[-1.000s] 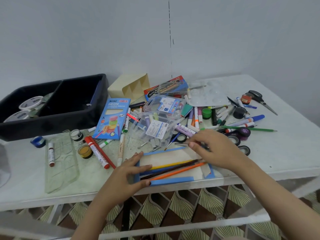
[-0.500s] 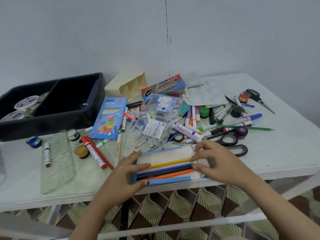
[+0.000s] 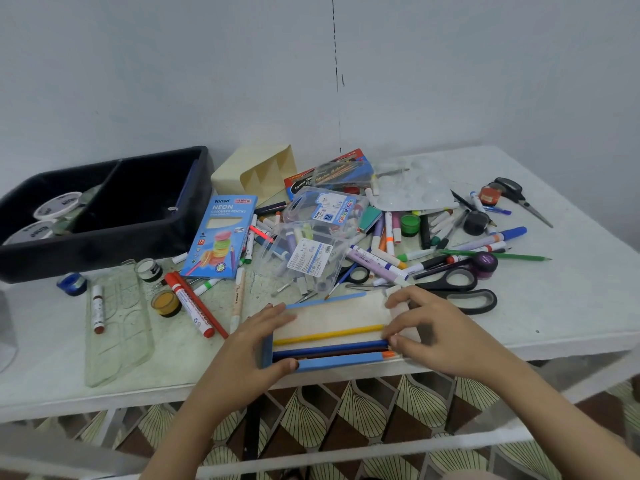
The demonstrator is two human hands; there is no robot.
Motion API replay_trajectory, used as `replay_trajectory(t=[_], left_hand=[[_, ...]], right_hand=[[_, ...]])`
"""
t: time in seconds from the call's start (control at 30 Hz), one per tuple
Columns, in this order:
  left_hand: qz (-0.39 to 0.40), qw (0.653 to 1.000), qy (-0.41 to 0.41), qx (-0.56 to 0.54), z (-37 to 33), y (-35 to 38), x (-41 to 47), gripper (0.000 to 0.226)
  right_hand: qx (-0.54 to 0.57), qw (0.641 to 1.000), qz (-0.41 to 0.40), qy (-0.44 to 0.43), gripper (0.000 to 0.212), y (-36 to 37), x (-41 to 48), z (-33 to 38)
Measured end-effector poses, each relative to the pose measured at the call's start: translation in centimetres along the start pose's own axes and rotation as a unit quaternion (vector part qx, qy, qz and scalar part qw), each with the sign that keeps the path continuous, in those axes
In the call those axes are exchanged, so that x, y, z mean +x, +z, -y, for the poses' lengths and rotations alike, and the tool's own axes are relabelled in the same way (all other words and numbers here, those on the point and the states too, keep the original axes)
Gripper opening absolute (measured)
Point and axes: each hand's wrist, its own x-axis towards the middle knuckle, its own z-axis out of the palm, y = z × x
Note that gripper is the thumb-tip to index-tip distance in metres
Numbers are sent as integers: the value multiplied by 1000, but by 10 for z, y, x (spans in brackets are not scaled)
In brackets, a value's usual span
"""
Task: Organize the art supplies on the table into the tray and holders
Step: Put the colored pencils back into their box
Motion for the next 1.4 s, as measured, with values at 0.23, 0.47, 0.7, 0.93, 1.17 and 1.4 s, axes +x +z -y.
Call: replay_trajectory(t=[0.23, 0.47, 0.7, 0.93, 1.17, 1.4], left_hand=[[3, 1000, -13, -9, -3, -1, 2, 30], [8, 1000, -6, 9, -6, -1, 2, 31], [-17, 999, 39, 22, -16, 8, 10, 40], [-71, 994, 77, -6, -41, 24, 36, 31], [-41, 993, 107, -20, -65, 42, 61, 28], [-26, 989, 141, -47, -86, 52, 80, 29]], right_hand=[[0, 1000, 0, 2, 39, 1, 1, -1], [6, 1000, -9, -4, 35, 1, 0, -1], [98, 976, -192, -17, 23, -8, -1, 0], [-117, 922, -321, 182, 27, -69, -2, -65], [-231, 892, -223, 318, 14, -94, -14, -93], [55, 924, -319, 206, 15, -108, -18, -73]])
